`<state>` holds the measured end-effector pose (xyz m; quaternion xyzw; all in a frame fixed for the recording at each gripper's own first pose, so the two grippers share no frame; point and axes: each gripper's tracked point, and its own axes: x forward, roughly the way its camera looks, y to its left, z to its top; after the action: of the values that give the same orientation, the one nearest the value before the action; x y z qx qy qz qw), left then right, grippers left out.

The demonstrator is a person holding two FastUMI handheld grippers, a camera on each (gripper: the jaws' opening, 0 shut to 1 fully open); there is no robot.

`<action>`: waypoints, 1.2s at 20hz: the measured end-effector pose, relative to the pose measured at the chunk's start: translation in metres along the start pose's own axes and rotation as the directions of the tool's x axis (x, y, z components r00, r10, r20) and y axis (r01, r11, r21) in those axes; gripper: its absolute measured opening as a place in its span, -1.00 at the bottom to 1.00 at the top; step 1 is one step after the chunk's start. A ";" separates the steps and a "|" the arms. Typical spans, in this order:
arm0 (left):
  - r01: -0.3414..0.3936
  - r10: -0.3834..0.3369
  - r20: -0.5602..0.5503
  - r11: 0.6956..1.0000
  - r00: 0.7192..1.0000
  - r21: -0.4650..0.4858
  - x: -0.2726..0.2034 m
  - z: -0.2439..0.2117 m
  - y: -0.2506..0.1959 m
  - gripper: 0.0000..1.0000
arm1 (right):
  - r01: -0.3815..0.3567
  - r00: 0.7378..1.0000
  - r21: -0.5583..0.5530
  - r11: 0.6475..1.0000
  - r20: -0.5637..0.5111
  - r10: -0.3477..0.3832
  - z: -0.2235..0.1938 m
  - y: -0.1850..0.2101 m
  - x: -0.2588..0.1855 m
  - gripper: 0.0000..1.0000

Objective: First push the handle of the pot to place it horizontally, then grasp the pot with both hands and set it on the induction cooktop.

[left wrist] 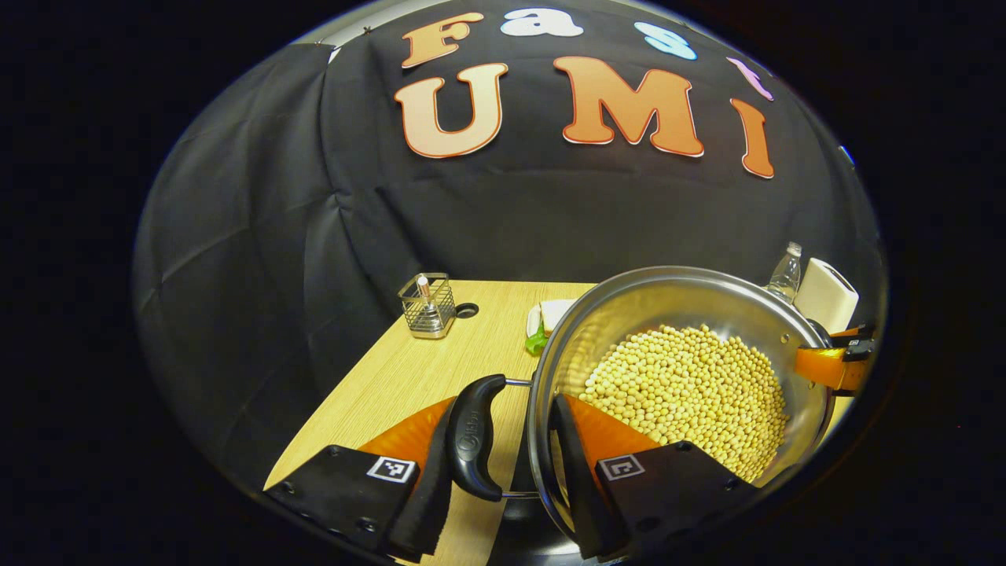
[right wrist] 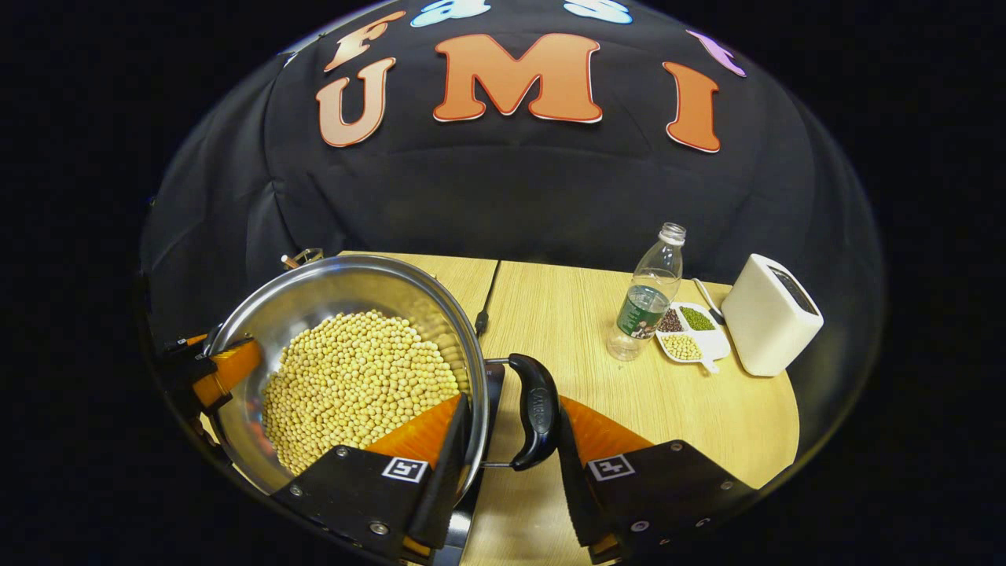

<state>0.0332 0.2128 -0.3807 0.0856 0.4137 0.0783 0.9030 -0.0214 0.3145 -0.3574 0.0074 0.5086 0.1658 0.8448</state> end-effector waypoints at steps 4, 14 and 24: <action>0.006 -0.007 -0.047 1.000 0.999 -0.011 0.017 -0.018 0.002 0.35 | 0.000 1.000 -0.011 1.000 -0.030 -0.001 0.002 -0.002 -0.003 0.19; 0.025 -0.025 -0.110 1.000 0.994 -0.007 0.039 -0.040 0.001 0.41 | 0.011 0.997 -0.018 1.000 -0.076 -0.012 0.003 -0.002 -0.007 0.19; 0.030 -0.030 -0.135 1.000 0.990 0.004 0.044 -0.043 0.003 0.48 | 0.001 0.997 0.054 0.999 -0.079 0.003 0.006 0.001 -0.011 0.26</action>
<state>0.0288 0.2292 -0.4394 0.0764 0.4751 0.0692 0.8739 -0.0216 0.3133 -0.3451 0.0240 0.5461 0.1526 0.8234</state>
